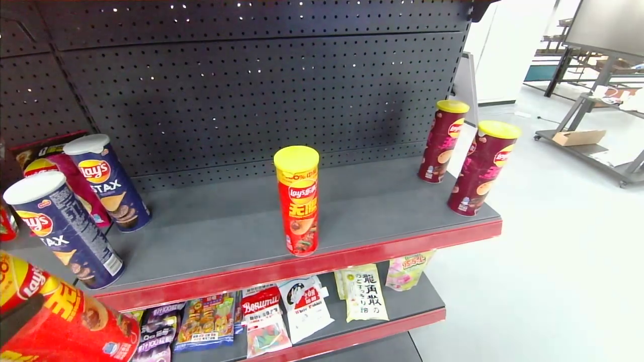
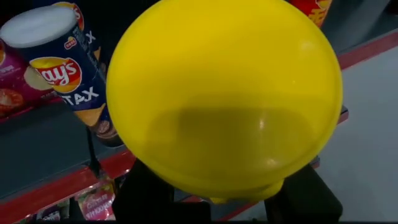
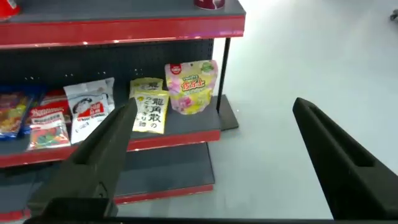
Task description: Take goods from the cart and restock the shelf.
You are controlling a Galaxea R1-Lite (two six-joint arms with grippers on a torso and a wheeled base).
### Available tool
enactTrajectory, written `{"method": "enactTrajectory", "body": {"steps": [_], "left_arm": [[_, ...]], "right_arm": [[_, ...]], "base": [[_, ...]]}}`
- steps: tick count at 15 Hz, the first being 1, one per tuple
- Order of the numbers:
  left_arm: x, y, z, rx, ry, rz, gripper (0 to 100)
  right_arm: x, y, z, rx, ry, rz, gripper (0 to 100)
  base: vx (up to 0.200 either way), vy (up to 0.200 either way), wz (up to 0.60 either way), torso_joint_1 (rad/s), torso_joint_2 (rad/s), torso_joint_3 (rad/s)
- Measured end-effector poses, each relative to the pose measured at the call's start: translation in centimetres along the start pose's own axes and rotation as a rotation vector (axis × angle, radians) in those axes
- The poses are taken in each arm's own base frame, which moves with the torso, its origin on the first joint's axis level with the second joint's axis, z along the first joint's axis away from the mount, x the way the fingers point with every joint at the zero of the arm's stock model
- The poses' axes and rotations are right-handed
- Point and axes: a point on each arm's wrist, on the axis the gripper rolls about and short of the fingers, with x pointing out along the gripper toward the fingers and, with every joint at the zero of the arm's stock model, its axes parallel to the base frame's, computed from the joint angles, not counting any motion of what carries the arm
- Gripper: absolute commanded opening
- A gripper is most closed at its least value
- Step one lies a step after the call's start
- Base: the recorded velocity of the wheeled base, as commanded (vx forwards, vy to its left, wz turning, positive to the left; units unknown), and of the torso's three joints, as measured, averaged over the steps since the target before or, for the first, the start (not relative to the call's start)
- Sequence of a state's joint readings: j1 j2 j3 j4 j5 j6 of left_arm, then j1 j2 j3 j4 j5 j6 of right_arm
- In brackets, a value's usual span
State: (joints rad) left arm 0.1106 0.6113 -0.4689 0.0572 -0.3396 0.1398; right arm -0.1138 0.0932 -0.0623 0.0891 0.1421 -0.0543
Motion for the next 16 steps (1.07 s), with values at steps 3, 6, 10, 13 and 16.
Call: {"method": "enactTrajectory", "body": {"steps": [3, 6, 10, 13, 16], "left_arm": [[2.4, 1.0, 1.1, 0.000, 0.006, -0.010, 0], [5.5, 2.2, 2.3, -0.004, 0.023, -0.015, 0], [8.4, 3.2, 3.9, -0.017, 0.046, -0.073, 0], [10.2, 3.0, 4.0, -0.017, 0.067, -0.127, 0], [11.5, 3.2, 3.9, -0.016, 0.070, -0.140, 0]], "right_arm": [[0.0, -0.2, 0.0, 0.026, 0.005, -0.098, 100], [-0.1, -0.6, 0.1, -0.016, 0.009, -0.265, 100], [0.3, -0.1, 0.0, -0.043, -0.052, -0.016, 100], [0.4, -0.4, -0.5, 0.034, -0.033, -0.150, 100], [0.5, -0.4, -0.7, 0.045, -0.022, -0.154, 100]], "base": [[0.000, 0.000, 0.00, 0.000, 0.00, 0.000], [0.000, 0.000, 0.00, 0.000, 0.00, 0.000], [0.000, 0.000, 0.00, 0.000, 0.00, 0.000], [0.000, 0.000, 0.00, 0.000, 0.00, 0.000], [0.000, 0.000, 0.00, 0.000, 0.00, 0.000]]}}
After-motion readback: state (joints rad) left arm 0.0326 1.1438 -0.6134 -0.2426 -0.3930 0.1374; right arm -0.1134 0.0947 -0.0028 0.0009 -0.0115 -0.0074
